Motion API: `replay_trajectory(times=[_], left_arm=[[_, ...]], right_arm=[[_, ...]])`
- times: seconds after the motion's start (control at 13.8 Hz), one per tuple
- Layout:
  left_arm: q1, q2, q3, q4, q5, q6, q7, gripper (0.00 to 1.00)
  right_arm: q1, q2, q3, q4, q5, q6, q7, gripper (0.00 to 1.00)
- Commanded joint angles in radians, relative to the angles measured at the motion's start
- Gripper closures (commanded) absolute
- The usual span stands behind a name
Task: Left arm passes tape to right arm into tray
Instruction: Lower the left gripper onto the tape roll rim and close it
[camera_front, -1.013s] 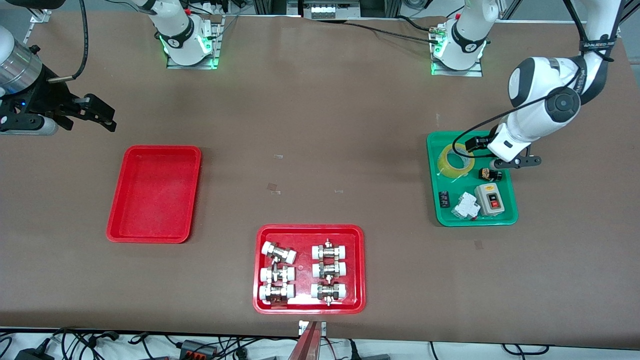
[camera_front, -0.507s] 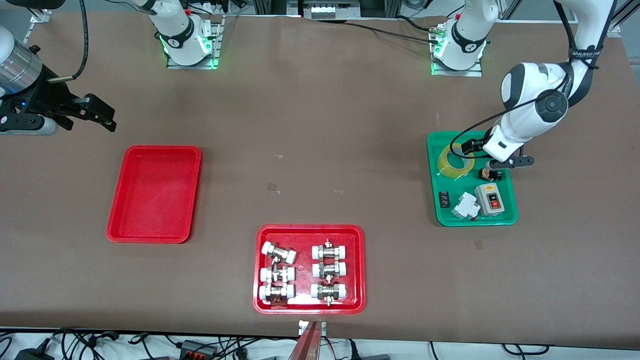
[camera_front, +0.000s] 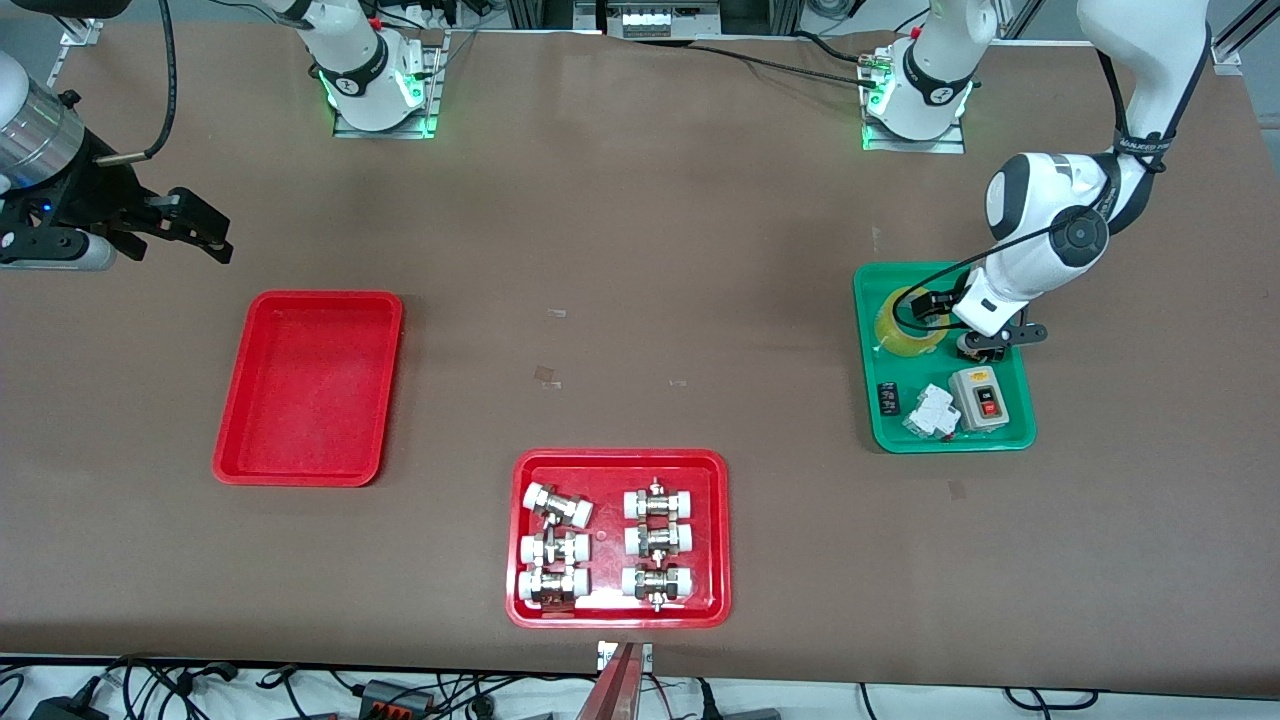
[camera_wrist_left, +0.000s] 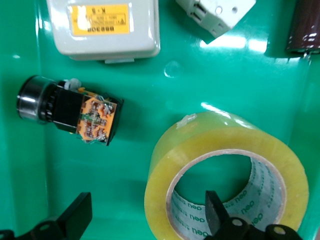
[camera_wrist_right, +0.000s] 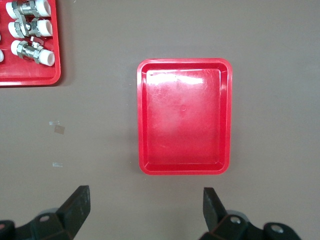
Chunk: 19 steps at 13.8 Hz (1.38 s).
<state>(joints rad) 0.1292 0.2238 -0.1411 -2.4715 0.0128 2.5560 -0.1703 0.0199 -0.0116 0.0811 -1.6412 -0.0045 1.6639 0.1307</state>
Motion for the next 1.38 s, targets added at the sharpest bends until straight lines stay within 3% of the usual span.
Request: replay_trajectory(times=[0.0, 0.14, 0.29, 0.58, 0.87, 1.09, 1.3], left_arm=[[0.004, -0.017, -0.003, -0.021, -0.005, 0.021, 0.005, 0.44], [0.006, -0.018, -0.003, -0.021, -0.005, 0.021, 0.005, 0.84], [0.004, -0.02, -0.003, -0.021, -0.005, 0.02, 0.0, 0.98], [0.006, -0.041, -0.003, -0.018, -0.005, 0.009, -0.032, 0.99], [-0.008, -0.121, -0.006, 0.06, -0.005, -0.15, -0.026, 0.99], [-0.017, -0.133, -0.067, 0.216, -0.02, -0.363, -0.029, 0.99], [-0.039, -0.016, -0.202, 0.456, -0.043, -0.45, -0.09, 1.0]], right_arm=[[0.003, -0.013, 0.0, -0.006, -0.011, -0.006, -0.003, 0.0], [0.003, -0.013, 0.0, -0.006, -0.011, -0.006, -0.003, 0.0], [0.003, -0.013, 0.0, -0.006, -0.011, -0.006, -0.003, 0.0], [0.003, -0.013, 0.0, -0.006, -0.011, -0.006, -0.003, 0.0], [0.003, -0.013, 0.0, -0.006, -0.011, -0.006, -0.003, 0.0], [0.003, -0.011, 0.0, -0.006, -0.011, -0.006, -0.003, 0.0], [0.002, -0.008, 0.0, -0.005, -0.011, -0.004, -0.003, 0.0]])
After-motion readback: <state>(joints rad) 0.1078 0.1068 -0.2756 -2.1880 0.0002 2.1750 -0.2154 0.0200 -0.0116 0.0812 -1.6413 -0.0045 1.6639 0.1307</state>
